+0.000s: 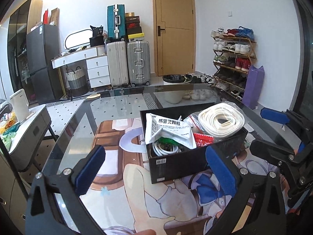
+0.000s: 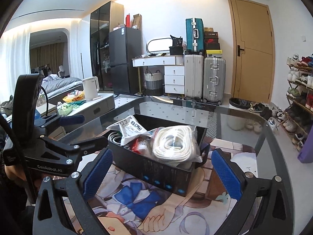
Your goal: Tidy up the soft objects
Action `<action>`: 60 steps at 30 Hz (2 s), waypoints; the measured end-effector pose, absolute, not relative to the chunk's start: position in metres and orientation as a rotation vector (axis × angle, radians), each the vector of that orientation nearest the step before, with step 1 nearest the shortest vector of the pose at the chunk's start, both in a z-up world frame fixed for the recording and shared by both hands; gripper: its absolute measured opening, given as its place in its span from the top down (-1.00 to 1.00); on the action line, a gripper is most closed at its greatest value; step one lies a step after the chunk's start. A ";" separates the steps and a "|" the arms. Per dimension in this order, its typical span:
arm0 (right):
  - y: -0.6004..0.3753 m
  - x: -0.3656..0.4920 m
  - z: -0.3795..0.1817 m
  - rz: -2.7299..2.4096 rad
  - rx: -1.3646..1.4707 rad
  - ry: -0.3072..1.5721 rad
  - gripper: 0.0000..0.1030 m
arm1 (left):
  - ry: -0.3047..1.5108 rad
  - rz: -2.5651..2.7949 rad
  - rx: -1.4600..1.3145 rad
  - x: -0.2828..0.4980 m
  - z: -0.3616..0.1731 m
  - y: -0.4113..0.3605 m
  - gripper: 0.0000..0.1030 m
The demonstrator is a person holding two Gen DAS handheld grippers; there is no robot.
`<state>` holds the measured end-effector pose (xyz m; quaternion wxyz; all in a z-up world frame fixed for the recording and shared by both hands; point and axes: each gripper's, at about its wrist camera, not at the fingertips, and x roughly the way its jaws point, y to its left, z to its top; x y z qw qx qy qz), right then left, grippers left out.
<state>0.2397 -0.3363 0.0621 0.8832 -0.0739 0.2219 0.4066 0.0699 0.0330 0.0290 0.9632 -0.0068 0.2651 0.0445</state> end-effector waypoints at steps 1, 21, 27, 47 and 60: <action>-0.337 0.239 0.062 0.848 -0.148 0.460 -0.98 | 0.535 0.091 -0.012 0.069 0.029 0.033 -1.00; -0.347 0.240 0.059 0.828 -0.100 0.439 -0.99 | 0.510 0.092 -0.092 0.065 0.021 0.041 -1.00; -0.347 0.238 0.057 0.827 -0.103 0.438 -0.99 | 0.501 0.101 -0.133 0.065 0.020 0.048 -1.00; -0.341 0.237 0.054 0.835 -0.108 0.446 -0.99 | 0.459 0.130 -0.200 0.062 0.017 0.063 -1.00; -0.341 0.237 0.054 0.835 -0.107 0.447 -0.99 | 0.433 0.139 -0.175 0.062 0.014 0.059 -1.00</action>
